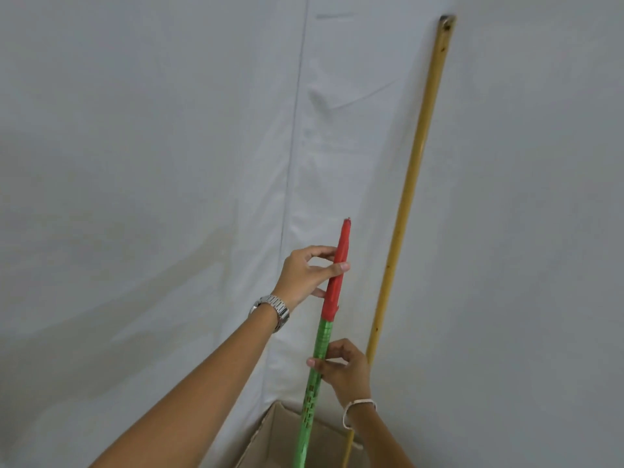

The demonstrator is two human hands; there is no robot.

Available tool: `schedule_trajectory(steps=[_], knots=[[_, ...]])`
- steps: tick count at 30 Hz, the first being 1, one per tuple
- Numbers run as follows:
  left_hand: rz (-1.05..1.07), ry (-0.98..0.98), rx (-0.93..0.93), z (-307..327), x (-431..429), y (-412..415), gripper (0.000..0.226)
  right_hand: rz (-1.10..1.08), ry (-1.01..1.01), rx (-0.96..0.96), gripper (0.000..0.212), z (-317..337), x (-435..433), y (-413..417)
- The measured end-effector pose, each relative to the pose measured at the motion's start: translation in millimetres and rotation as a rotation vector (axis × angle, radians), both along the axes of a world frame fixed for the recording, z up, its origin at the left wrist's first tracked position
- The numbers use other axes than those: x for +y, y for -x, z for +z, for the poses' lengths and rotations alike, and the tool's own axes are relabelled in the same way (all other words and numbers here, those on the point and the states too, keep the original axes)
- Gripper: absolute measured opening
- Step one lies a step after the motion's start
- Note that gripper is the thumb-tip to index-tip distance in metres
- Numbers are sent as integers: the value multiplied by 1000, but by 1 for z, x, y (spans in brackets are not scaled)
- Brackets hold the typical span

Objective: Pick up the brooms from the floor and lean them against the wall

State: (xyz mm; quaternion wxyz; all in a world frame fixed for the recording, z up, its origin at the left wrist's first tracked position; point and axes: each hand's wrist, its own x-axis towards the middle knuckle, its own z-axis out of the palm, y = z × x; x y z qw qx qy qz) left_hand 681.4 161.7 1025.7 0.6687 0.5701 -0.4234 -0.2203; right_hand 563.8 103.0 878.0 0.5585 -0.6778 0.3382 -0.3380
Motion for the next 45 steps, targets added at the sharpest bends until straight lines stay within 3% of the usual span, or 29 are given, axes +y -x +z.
schedule_trajectory(steps=[14,24,28,39,45], knots=[[52,-99,150,-135,-57,-128,29,-24,-5,237,28,-120,-60,-128],[122,-116,136,-178,-93,-165,23,-124,44,282,26,-166,-90,-178],[241,-72,150,-189,-96,-170,22,-147,70,330,26,-176,-93,-192],[470,31,-170,-194,-84,-169,41,-125,73,400,30,-189,-87,-207],[615,102,-395,-189,-67,-151,49,-143,95,452,34,-187,-76,-174]])
